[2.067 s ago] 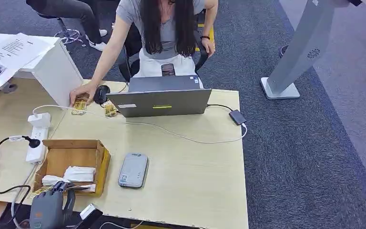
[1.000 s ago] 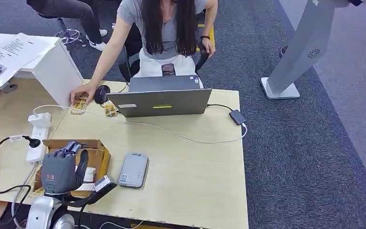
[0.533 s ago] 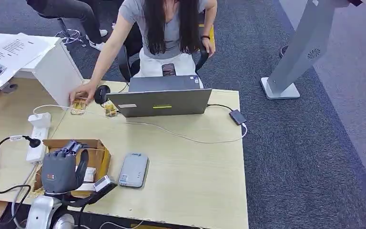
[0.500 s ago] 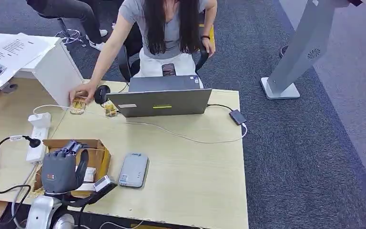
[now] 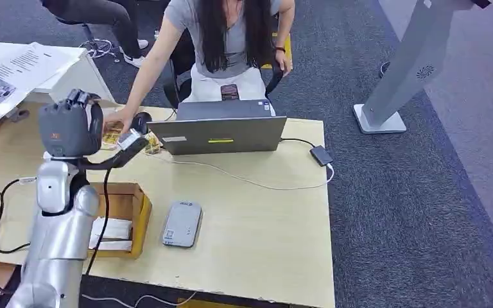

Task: Pass the card to the sensor for recognition and then transmit it.

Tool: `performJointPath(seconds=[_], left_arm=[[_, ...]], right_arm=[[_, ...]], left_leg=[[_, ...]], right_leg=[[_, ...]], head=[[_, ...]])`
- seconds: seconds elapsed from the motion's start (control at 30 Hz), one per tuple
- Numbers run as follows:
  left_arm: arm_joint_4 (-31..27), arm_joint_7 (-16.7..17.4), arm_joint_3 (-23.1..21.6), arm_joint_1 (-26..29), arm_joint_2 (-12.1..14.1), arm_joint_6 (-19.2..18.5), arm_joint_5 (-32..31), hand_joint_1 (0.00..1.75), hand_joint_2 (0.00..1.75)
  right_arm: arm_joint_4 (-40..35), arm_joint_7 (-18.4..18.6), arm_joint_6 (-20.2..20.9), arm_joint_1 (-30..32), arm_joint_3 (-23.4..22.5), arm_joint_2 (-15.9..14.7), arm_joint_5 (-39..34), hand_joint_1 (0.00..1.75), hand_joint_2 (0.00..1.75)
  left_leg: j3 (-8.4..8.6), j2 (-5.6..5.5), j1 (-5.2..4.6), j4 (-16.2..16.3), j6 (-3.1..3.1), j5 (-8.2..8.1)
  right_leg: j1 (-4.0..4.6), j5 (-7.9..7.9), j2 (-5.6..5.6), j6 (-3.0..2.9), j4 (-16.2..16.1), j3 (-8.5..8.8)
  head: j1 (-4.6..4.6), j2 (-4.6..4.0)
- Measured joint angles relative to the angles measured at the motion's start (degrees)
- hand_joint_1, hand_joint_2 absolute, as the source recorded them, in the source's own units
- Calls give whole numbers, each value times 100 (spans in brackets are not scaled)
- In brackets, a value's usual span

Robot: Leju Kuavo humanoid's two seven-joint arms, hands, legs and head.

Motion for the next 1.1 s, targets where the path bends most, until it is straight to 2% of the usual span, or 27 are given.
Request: performJointPath(seconds=[0.1, 0.27, 0.9, 0.93, 1.1], left_arm=[[340, 39, 0, -268, 54, 6, 31, 175, 175], [570, 85, -2, -401, 111, 2, 57, 175, 175], [821, 219, -66, -495, 183, -33, 120, 175, 175], [825, 221, -68, -495, 188, -31, 120, 0, 175], [911, 249, -68, -493, 234, -5, 162, 0, 175]], right_arm=[[0, 0, 0, 15, 35, 0, -2, 0, 175], [0, 0, 0, 16, 92, 0, -15, 0, 175], [0, -4, -11, 13, 122, 0, -24, 0, 175], [0, -4, -11, 13, 122, 0, -24, 0, 175], [0, -2, -11, 13, 129, 0, -31, 0, 175]], left_leg=[[-1, 29, 0, 0, -2, 2], [-8, 31, -1, 0, -2, 2], [-11, 37, -1, 0, -2, 2], [-12, 37, -1, 0, -2, 2], [-16, 36, -1, 0, -2, 2]], right_leg=[[0, 8, 32, 0, 0, -15], [0, 13, 37, 7, -2, -24], [0, 13, 39, 7, -2, -28], [0, 13, 40, 7, -2, -28], [0, 13, 39, 7, -2, -30]], head=[[2, 0], [4, 0], [2, 0], [4, 0], [2, 0]])
